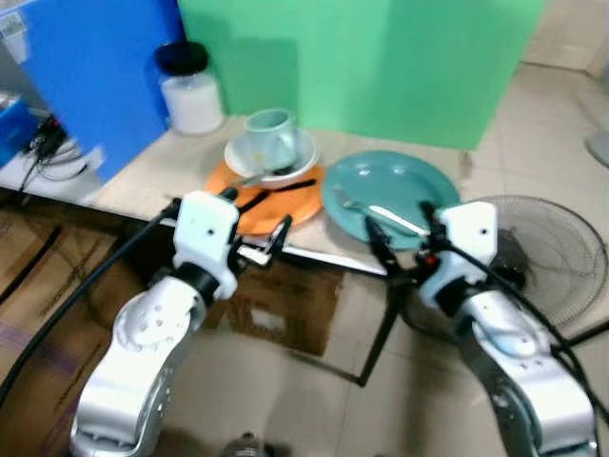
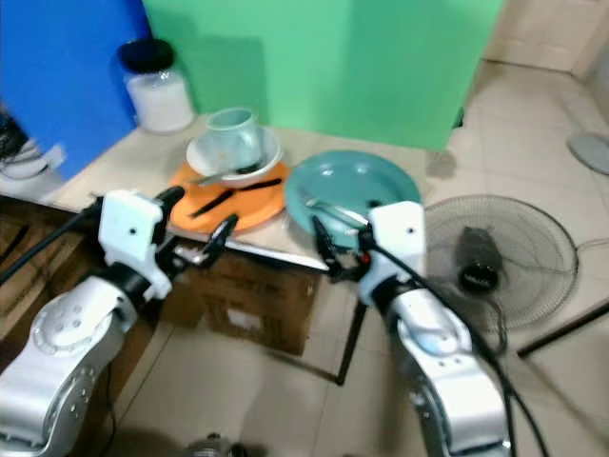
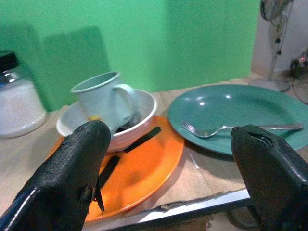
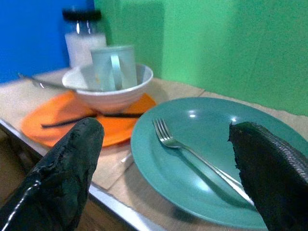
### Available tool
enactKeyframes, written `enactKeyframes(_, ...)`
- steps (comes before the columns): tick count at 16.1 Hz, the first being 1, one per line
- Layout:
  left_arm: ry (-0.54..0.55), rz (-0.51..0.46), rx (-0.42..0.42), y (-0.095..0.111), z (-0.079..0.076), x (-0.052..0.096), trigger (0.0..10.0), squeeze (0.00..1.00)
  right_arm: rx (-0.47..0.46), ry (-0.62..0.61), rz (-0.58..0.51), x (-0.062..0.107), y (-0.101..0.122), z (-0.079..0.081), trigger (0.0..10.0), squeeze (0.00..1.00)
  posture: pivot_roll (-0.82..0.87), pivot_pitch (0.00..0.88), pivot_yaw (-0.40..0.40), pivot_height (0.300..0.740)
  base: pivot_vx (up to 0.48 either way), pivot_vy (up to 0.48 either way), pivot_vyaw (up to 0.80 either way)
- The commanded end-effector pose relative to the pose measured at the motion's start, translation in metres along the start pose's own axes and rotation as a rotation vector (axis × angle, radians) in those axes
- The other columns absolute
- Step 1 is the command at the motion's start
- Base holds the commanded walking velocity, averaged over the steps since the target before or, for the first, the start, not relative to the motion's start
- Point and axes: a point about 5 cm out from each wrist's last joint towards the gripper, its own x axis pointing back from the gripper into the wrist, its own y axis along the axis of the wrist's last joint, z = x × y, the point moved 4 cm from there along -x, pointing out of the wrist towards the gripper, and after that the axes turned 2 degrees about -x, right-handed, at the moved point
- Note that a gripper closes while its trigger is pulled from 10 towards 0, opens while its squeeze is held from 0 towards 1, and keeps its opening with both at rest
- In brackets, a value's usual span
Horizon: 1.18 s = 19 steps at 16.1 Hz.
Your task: Setting the table
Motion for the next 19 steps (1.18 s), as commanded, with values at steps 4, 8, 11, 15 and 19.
enactKeyframes(4, 0.003, 0.013, -0.005, -0.0014, 0.0020, 0.0029, 10.0, 0.37, -0.043, -0.013, -0.012, -0.0022, 0.0005, 0.0000, 10.0, 1.00, 0.08, 0.093, 0.021, 0.740, 0.060, 0.000, 0.20)
enactKeyframes(8, -0.006, 0.012, -0.003, -0.0009, 0.0022, 0.0016, 10.0, 0.38, -0.049, -0.024, -0.007, -0.0013, -0.0004, -0.0006, 10.0, 1.00, 0.08, 0.094, 0.029, 0.740, 0.246, 0.000, 0.00)
enactKeyframes(11, -0.017, 0.011, -0.002, -0.0005, 0.0008, 0.0007, 10.0, 0.38, -0.061, -0.037, -0.001, -0.0003, -0.0017, -0.0029, 10.0, 1.00, 0.07, 0.093, 0.035, 0.740, 0.256, 0.000, -0.53)
enactKeyframes(15, -0.017, 0.010, 0.002, -0.0008, 0.0007, 0.0009, 10.0, 0.38, -0.054, -0.041, -0.004, 0.0011, -0.0016, -0.0038, 10.0, 1.00, 0.07, 0.092, 0.030, 0.740, 0.275, 0.000, -0.19)
enactKeyframes(19, -0.015, 0.010, 0.003, -0.0011, 0.0008, 0.0015, 10.0, 0.37, -0.051, -0.036, -0.004, 0.0012, -0.0014, -0.0033, 10.0, 1.00, 0.07, 0.088, 0.026, 0.740, 0.288, 0.000, 0.00)
